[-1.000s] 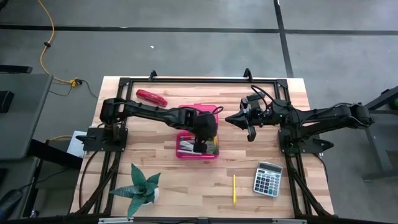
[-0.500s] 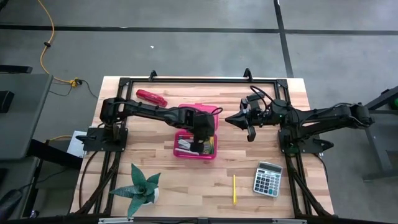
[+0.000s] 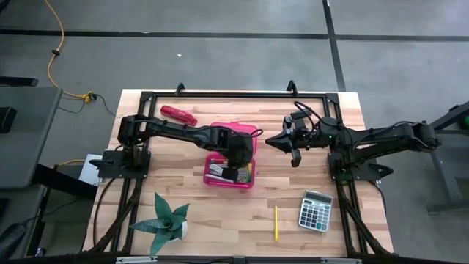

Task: Pack school essentials
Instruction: Put the yellow crayon box into the pink supply box

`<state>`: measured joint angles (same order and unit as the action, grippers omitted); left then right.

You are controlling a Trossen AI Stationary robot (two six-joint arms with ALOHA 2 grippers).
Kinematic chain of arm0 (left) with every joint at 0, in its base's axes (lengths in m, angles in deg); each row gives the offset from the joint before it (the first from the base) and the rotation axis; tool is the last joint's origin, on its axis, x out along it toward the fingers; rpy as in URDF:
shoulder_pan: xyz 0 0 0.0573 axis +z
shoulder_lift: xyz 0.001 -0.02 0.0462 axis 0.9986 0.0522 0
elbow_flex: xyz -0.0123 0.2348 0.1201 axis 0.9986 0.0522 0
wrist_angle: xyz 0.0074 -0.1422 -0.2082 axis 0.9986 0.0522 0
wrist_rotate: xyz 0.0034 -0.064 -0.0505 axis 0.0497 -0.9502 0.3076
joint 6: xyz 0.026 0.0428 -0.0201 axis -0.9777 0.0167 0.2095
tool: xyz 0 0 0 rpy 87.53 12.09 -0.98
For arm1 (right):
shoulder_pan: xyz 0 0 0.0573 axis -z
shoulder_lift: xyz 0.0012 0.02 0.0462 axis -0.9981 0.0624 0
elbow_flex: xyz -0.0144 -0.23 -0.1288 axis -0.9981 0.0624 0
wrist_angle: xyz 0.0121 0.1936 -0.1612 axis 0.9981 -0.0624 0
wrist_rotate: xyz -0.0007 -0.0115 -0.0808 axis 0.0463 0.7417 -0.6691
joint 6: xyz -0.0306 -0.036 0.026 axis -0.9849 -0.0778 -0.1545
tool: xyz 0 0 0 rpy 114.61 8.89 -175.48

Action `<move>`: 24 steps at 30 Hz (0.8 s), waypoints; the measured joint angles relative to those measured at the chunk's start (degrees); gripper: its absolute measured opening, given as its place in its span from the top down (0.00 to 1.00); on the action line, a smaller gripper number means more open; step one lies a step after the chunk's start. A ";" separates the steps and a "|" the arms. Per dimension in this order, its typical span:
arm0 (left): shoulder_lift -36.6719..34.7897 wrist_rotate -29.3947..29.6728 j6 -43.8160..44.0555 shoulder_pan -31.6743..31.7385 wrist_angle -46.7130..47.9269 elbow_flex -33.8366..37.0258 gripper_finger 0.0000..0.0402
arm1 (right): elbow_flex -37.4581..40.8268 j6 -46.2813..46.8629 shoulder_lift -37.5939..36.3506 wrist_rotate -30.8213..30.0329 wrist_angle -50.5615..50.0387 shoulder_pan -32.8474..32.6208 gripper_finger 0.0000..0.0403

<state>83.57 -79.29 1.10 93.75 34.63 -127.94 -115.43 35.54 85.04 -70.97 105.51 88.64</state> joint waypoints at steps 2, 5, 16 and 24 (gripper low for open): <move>0.00 -0.81 0.04 -0.02 0.00 0.00 0.75 | 0.00 0.00 0.00 0.00 0.00 0.00 1.00; -0.04 -2.06 0.68 -0.02 0.13 0.00 0.67 | 0.00 0.00 0.00 0.00 0.00 0.01 1.00; -11.66 -4.06 7.11 3.63 0.33 0.39 0.59 | 0.00 0.58 0.01 -0.01 -0.84 0.02 1.00; -32.02 -5.82 21.11 3.93 -22.70 17.71 0.63 | 0.00 8.56 1.70 0.00 -10.50 0.00 1.00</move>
<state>51.55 -85.11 22.21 97.68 11.93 -110.23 -115.43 44.10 86.73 -70.97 95.01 88.64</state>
